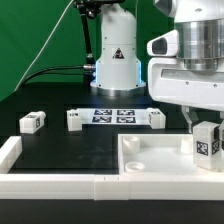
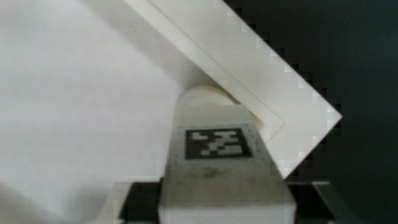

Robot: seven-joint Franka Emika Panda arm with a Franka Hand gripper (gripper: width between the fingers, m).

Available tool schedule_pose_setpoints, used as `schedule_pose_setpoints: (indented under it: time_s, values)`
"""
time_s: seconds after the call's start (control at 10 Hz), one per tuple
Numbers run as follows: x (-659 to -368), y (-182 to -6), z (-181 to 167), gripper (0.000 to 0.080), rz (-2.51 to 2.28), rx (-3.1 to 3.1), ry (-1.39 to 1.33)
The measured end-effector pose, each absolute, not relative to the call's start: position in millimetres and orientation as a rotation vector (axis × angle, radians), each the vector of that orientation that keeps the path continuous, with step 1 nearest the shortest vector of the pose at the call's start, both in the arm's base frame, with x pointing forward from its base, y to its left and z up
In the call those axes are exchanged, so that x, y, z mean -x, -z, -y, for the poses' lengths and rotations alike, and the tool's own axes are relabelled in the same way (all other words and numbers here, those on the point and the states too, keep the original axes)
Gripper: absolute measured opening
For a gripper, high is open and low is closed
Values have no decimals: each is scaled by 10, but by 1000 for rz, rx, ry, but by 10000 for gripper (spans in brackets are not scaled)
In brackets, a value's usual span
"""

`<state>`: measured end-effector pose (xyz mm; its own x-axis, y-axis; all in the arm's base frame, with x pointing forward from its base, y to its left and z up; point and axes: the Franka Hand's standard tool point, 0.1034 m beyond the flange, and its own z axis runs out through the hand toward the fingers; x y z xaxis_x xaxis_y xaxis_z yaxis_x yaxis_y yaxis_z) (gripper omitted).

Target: Assemble one leg

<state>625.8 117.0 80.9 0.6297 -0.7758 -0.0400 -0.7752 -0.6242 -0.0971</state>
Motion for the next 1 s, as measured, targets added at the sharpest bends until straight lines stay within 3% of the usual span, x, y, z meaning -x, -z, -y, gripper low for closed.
schedule_pose_setpoints:
  time_s: [0.5, 0.7, 0.8, 0.9, 1.0]
  values:
    - [-6256, -803, -1180, 291, -1987, 2275, -56]
    - [-6255, -802, -1183, 292, -1915, 2334, -51]
    - [-6254, -802, -1193, 510, -1914, 2334, -52]
    - [-6253, -803, -1199, 510, -1766, 2446, -41]
    - [-6251, -803, -1209, 626, -1625, 2540, -31]
